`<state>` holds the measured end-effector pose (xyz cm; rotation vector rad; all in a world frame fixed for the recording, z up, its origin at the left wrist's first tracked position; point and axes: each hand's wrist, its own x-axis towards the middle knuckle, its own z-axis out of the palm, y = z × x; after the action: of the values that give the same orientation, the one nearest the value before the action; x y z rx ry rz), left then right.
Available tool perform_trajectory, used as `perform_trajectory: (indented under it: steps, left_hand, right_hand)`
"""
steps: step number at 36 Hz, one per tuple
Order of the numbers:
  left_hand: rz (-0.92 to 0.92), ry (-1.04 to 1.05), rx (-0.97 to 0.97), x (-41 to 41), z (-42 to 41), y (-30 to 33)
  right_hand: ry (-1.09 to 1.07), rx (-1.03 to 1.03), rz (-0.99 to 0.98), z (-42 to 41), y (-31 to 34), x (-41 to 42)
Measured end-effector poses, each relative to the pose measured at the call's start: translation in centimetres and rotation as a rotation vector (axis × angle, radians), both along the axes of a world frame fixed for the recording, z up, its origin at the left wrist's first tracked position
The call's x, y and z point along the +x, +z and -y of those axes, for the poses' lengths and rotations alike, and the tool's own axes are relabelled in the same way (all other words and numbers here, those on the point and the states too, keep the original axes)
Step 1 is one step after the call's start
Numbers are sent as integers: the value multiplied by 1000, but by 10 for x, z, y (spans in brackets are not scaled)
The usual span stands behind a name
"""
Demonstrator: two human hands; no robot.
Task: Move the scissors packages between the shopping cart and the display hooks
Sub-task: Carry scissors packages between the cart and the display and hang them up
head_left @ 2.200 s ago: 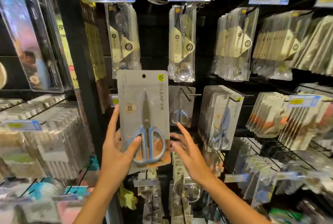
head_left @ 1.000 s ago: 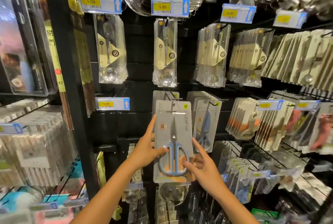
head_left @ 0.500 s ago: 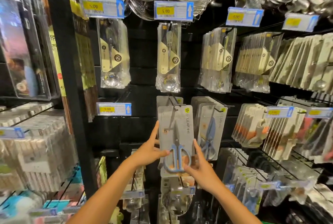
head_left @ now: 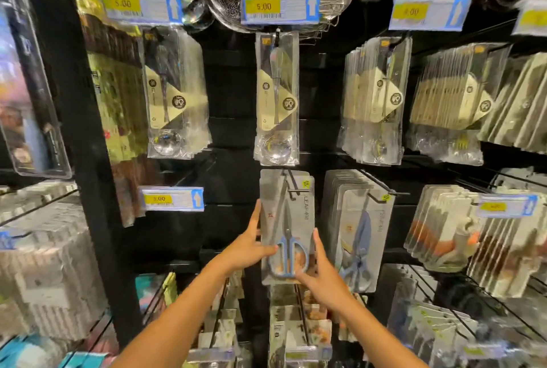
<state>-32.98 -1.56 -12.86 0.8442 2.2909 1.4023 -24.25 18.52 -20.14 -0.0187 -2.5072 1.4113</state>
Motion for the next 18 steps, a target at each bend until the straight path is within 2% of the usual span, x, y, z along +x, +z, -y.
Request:
perform_trajectory:
  steps: [3,9,14,18]
  left_hand:
    - [-4,25,-2,-13,-4,0]
    - [11,43,-13,-31,-8,4]
    - [-54,72,-24,-36,-8,-2]
    - [-131,121,-63,-25,-4,-4]
  right_hand:
    - [22,3,57,-6,1,-17]
    - [58,-13,42,-13,-1,-42]
    - [47,10,26,-19,-10,-53]
    - [-41,75,-2,-15,-12,-47]
